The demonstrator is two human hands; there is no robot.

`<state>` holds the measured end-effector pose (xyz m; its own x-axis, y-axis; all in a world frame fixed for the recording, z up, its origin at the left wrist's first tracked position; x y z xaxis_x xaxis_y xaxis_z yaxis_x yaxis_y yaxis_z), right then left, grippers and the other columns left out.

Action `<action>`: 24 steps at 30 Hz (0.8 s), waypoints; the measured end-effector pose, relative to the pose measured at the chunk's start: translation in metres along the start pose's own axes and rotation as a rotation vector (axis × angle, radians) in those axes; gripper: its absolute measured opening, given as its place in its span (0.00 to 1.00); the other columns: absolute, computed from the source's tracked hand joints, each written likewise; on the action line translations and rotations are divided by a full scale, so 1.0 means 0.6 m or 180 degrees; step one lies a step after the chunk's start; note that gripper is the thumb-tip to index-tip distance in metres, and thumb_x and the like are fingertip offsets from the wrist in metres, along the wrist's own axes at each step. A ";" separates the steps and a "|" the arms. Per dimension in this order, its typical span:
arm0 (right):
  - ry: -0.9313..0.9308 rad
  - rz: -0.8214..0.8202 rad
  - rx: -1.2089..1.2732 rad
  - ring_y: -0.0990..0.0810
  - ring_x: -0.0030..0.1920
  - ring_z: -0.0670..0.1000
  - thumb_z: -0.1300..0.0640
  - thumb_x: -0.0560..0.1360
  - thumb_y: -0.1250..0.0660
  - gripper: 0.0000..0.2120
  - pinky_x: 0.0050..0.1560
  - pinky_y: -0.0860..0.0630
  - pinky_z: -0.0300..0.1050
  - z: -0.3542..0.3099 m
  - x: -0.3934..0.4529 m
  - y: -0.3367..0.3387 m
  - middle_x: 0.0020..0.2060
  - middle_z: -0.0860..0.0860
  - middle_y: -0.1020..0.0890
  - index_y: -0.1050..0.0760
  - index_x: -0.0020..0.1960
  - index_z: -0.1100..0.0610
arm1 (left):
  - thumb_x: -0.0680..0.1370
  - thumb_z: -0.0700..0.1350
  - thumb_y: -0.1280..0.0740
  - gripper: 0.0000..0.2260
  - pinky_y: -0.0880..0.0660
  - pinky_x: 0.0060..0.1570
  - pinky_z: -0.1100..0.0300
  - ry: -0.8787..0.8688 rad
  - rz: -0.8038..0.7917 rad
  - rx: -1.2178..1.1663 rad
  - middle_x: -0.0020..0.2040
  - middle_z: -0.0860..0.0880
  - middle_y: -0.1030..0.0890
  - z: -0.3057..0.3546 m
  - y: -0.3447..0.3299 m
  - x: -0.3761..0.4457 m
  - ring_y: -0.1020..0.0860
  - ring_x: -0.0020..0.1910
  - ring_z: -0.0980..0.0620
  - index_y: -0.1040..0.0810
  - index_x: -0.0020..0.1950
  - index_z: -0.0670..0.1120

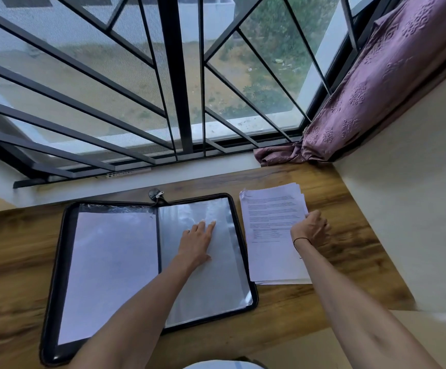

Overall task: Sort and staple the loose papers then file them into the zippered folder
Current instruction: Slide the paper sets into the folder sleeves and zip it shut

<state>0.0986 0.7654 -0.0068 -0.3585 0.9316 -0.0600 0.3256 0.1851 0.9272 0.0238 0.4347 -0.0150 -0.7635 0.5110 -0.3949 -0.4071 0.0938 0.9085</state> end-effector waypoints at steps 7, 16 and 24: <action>0.0677 -0.0325 0.0346 0.23 0.49 0.61 0.60 0.76 0.28 0.10 0.42 0.26 0.52 -0.028 -0.021 0.017 0.50 0.58 0.22 0.30 0.45 0.55 | 0.71 0.52 0.20 0.52 0.37 0.74 0.45 0.0024 -0.0047 -0.0107 0.82 0.41 0.45 0.001 -0.001 -0.003 0.41 0.80 0.41 0.51 0.84 0.51; 0.1126 0.0081 0.0041 0.20 0.49 0.65 0.67 0.78 0.34 0.05 0.38 0.26 0.53 -0.040 -0.040 0.046 0.46 0.61 0.18 0.29 0.50 0.59 | 0.73 0.50 0.23 0.48 0.36 0.74 0.43 0.0022 -0.0154 -0.0278 0.83 0.41 0.49 0.001 -0.004 -0.007 0.43 0.81 0.40 0.50 0.83 0.51; 0.1148 0.0352 0.0187 0.24 0.47 0.61 0.69 0.75 0.37 0.09 0.38 0.26 0.52 -0.028 -0.022 0.051 0.47 0.56 0.23 0.30 0.46 0.57 | 0.75 0.52 0.25 0.43 0.37 0.75 0.43 -0.0061 -0.0197 -0.0292 0.83 0.42 0.51 -0.004 -0.011 -0.002 0.45 0.81 0.41 0.48 0.82 0.50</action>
<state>0.0985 0.7535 0.0289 -0.5999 0.7789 0.1828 0.4254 0.1171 0.8974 0.0265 0.4316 -0.0210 -0.7262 0.5229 -0.4464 -0.4981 0.0475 0.8658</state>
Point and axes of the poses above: each hand's wrist, its own x-axis towards the middle knuckle, its own y-axis out of the back of the hand, z = x × y, the point moved 4 cm from there along x, towards the middle knuckle
